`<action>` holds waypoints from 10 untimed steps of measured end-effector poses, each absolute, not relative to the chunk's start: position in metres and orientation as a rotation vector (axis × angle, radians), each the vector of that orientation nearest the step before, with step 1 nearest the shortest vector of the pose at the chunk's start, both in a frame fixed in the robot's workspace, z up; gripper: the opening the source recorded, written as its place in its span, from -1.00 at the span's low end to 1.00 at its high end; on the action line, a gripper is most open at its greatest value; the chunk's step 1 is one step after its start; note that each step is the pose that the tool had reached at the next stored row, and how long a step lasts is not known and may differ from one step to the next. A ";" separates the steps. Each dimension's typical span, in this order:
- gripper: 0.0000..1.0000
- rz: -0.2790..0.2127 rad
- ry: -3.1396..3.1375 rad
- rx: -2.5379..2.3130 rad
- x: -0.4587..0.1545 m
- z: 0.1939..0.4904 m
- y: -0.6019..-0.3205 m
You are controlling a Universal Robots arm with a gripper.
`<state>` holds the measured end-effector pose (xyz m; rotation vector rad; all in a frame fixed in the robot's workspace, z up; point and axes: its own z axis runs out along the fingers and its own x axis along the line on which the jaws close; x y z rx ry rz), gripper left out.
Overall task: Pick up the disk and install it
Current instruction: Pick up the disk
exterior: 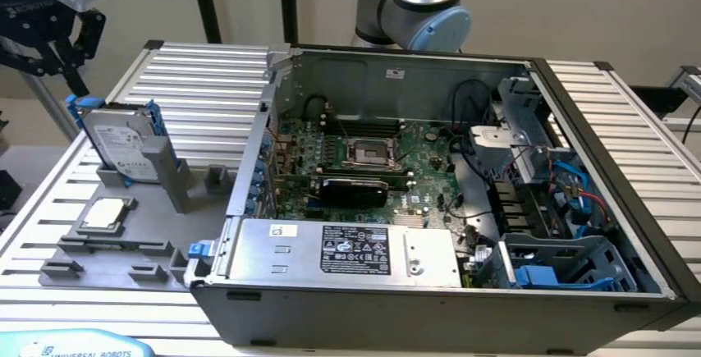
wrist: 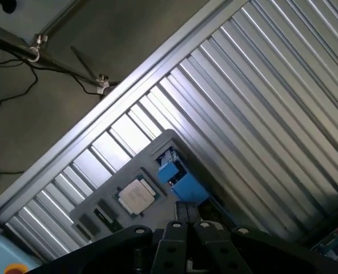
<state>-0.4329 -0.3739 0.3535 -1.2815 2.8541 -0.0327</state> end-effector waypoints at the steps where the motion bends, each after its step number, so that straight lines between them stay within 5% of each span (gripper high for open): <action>1: -0.79 -0.036 2.844 -1.306 -0.433 0.353 -0.374; 10: -0.79 -0.039 2.727 -1.534 -0.433 0.353 -0.373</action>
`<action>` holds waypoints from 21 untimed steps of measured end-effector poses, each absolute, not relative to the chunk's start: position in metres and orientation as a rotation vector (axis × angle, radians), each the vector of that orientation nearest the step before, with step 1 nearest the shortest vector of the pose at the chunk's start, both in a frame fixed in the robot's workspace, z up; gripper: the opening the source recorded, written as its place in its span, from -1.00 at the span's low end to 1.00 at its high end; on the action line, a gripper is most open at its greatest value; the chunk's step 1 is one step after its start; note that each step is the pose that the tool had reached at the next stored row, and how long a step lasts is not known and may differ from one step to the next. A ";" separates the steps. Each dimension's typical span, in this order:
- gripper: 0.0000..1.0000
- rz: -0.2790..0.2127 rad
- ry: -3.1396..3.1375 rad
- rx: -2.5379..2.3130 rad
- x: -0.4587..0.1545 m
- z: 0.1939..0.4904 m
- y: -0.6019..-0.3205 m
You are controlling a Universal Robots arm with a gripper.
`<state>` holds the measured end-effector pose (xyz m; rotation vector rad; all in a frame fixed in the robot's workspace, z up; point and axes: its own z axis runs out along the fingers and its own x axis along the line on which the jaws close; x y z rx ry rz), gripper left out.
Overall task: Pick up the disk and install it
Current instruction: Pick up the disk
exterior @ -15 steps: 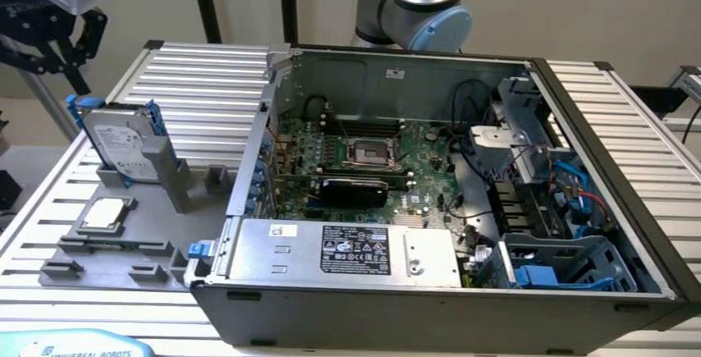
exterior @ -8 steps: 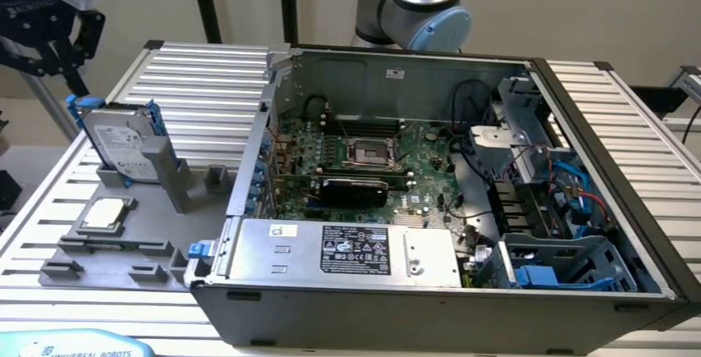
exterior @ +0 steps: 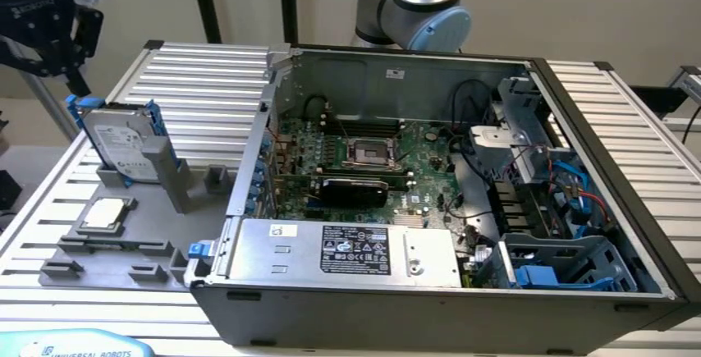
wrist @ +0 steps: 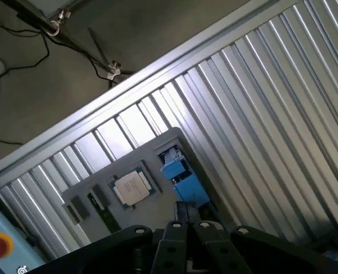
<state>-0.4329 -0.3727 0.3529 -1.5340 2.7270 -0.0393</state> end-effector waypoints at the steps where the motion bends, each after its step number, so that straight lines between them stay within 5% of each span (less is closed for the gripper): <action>1: -0.79 -0.039 2.713 -1.558 -0.433 0.353 -0.373; 21: -0.79 -0.035 2.438 -1.955 -0.433 0.351 -0.371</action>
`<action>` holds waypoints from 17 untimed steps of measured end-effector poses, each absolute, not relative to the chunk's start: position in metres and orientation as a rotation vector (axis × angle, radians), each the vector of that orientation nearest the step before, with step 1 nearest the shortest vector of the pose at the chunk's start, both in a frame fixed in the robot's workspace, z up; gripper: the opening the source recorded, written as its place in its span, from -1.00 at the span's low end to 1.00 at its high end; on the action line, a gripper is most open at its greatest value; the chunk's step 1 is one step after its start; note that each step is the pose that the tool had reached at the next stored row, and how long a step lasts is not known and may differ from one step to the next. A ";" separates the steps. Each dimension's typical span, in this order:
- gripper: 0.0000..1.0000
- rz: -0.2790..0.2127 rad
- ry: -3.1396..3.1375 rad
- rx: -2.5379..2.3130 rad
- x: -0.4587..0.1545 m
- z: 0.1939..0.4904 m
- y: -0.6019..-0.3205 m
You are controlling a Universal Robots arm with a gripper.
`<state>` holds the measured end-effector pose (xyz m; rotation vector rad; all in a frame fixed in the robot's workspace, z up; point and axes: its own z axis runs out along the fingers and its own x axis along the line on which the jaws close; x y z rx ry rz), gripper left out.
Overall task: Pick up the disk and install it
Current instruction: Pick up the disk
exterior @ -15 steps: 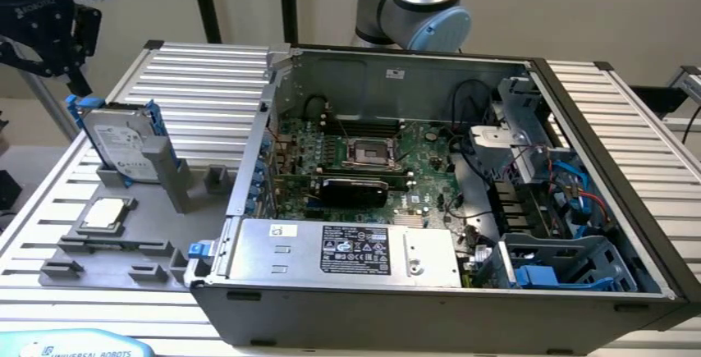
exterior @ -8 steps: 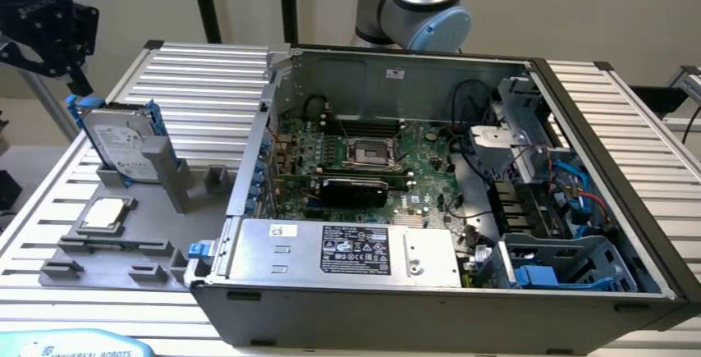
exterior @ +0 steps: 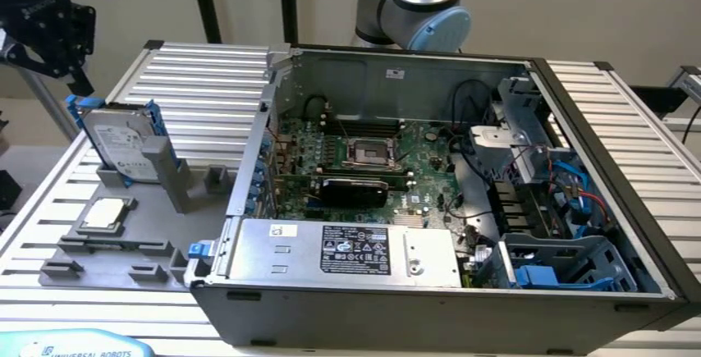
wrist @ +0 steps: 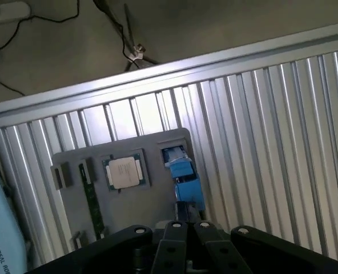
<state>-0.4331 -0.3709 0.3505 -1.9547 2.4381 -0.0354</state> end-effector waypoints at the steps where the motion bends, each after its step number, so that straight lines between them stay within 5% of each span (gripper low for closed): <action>1: -0.79 -0.035 2.423 -1.973 -0.433 0.350 -0.371; 17: -0.79 -0.020 2.268 -2.153 -0.433 0.349 -0.363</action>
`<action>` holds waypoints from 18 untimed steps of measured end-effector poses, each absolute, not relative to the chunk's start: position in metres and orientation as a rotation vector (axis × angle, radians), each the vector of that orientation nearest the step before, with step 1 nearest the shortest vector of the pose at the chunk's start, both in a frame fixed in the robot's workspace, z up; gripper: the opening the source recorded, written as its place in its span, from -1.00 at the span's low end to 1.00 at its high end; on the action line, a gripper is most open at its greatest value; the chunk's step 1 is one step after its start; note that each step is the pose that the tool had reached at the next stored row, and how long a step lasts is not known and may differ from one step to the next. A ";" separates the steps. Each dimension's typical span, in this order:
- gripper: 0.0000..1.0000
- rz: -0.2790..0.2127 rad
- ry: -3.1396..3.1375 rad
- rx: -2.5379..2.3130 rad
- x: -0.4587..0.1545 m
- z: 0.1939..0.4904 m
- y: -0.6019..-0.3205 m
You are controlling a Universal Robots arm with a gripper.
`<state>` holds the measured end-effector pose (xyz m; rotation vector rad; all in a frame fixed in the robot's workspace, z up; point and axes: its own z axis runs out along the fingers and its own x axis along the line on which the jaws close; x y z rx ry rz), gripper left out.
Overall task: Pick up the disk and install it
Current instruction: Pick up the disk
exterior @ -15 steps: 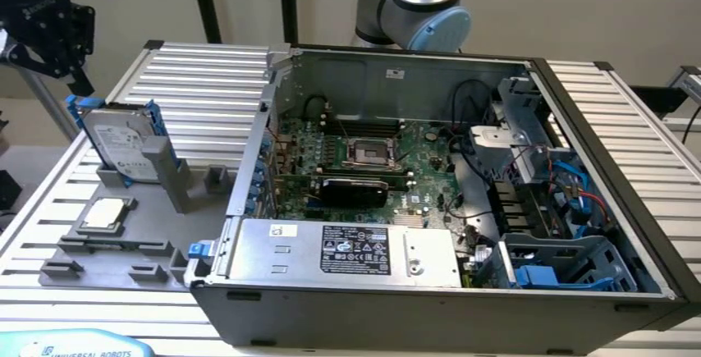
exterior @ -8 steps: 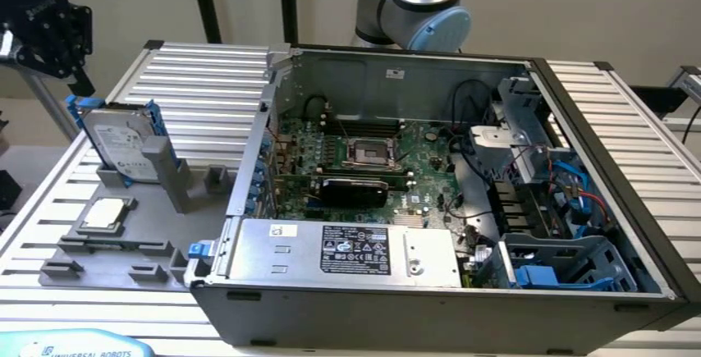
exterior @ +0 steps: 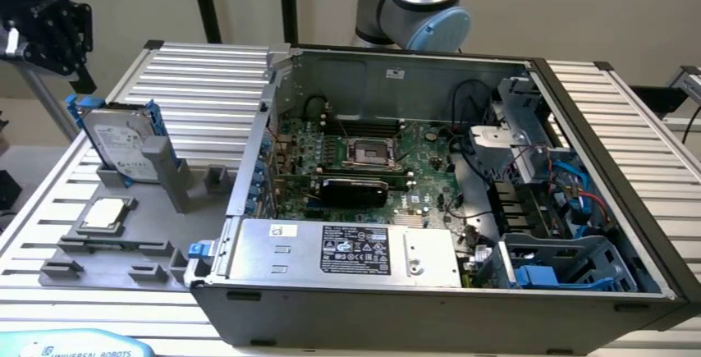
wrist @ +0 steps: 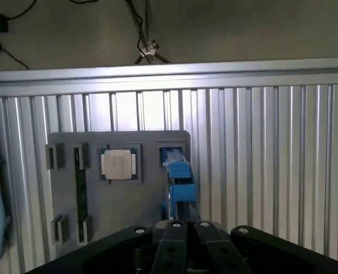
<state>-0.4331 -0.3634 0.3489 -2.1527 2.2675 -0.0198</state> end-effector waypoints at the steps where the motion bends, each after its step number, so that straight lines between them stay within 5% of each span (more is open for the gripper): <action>1: -0.79 -0.016 2.269 -2.155 -0.433 0.349 -0.361; 13: -0.76 0.012 2.283 -2.169 -0.432 0.349 -0.359; 18: -0.40 0.013 2.282 -2.168 -0.431 0.349 -0.365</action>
